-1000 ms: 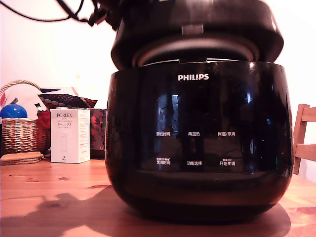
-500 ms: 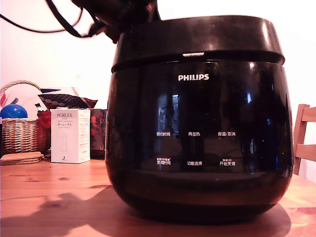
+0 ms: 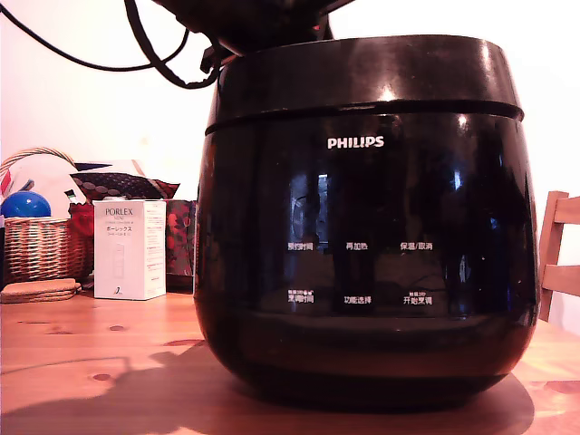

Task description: Close the rice cooker by pressing the lid down with medium force

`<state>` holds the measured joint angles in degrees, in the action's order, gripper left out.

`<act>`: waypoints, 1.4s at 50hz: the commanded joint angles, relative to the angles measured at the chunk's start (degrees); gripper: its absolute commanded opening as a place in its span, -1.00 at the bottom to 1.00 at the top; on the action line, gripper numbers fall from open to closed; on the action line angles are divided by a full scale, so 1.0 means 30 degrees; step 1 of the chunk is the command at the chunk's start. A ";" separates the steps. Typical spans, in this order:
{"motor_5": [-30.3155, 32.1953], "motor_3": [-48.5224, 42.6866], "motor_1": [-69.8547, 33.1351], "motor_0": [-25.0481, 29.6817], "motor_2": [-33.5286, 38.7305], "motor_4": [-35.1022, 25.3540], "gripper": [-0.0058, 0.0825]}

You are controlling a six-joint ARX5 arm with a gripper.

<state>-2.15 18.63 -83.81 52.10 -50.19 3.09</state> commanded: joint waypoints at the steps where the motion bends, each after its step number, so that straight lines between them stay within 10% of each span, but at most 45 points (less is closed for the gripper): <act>1: 0.0372 -0.1712 -0.2200 0.0262 0.2441 0.0138 -0.91; 38: -0.1129 0.0962 -0.1530 0.1887 0.4765 0.1137 -0.91; 70: 0.0750 0.0656 0.5486 0.0867 0.2732 0.1982 -0.91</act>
<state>-1.17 19.88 -70.04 55.48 -41.56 8.23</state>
